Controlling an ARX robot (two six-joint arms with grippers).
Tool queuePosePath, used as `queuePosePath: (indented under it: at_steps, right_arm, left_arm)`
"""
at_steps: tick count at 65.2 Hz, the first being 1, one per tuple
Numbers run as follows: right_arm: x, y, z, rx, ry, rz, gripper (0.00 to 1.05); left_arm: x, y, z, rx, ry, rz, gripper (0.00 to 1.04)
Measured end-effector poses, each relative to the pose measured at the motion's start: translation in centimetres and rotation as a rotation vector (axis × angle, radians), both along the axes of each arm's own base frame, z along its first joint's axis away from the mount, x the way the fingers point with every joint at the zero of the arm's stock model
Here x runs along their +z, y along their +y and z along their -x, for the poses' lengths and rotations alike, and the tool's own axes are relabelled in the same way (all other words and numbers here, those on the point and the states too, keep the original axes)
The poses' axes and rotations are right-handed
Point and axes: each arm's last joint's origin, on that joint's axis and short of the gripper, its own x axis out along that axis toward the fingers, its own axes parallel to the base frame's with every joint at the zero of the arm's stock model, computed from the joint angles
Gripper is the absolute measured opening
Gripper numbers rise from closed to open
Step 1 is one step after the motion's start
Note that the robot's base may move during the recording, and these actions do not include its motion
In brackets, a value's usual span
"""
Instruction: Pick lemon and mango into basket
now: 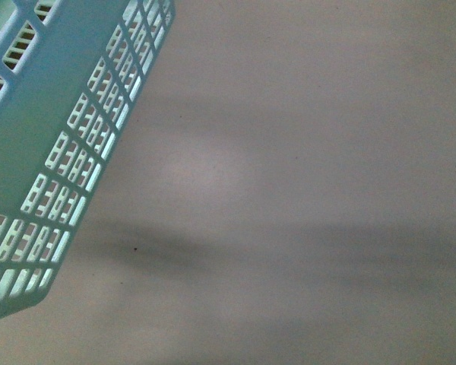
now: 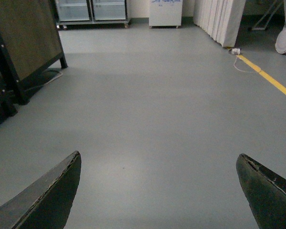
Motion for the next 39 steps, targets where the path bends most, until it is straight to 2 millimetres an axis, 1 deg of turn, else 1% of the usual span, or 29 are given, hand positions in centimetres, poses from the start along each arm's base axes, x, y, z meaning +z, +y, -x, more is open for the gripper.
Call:
queuePosePath:
  at_steps: [39]
  right_arm:
    - [0.0,0.0,0.0,0.0,0.0,0.0,0.96]
  left_arm:
    - [-0.07,-0.02,-0.02,-0.001,0.006,-0.002,0.05]
